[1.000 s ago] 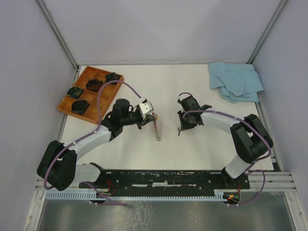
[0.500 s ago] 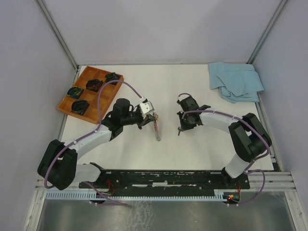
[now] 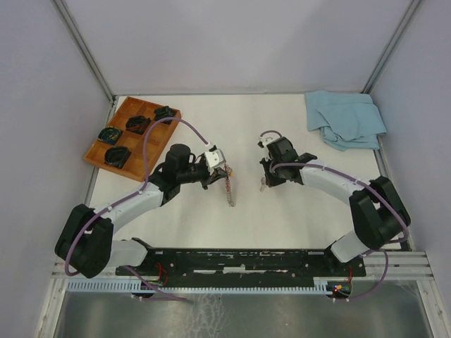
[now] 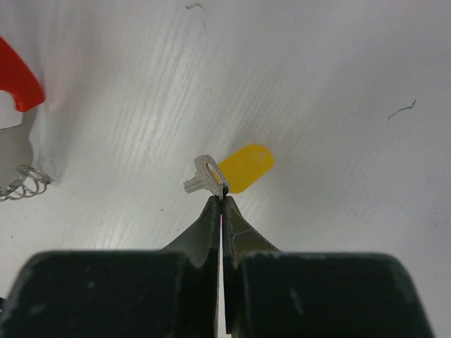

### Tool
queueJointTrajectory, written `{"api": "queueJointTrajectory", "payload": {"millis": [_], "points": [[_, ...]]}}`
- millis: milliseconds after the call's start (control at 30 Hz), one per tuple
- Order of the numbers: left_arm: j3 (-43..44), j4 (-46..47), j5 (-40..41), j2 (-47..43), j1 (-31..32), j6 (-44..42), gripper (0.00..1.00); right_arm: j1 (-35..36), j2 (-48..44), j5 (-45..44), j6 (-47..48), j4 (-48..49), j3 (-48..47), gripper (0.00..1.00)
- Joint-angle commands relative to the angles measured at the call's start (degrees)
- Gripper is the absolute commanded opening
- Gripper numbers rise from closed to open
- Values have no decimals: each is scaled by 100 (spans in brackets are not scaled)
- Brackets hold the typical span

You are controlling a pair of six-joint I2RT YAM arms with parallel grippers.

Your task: Put the keys on the keyring

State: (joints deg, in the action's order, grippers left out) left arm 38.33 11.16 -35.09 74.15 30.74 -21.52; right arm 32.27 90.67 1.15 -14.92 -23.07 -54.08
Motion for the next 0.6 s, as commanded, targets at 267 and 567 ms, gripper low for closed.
{"api": "queueJointTrajectory", "payload": {"millis": [267,567], "points": [[133,-330,-340,-1,21,-500,3,34,-1584,1422,1580,1116,427,1],[145,-377,-333,-23,22,-529,3,45,-529,1499,1698,-1152,-741,1]]}}
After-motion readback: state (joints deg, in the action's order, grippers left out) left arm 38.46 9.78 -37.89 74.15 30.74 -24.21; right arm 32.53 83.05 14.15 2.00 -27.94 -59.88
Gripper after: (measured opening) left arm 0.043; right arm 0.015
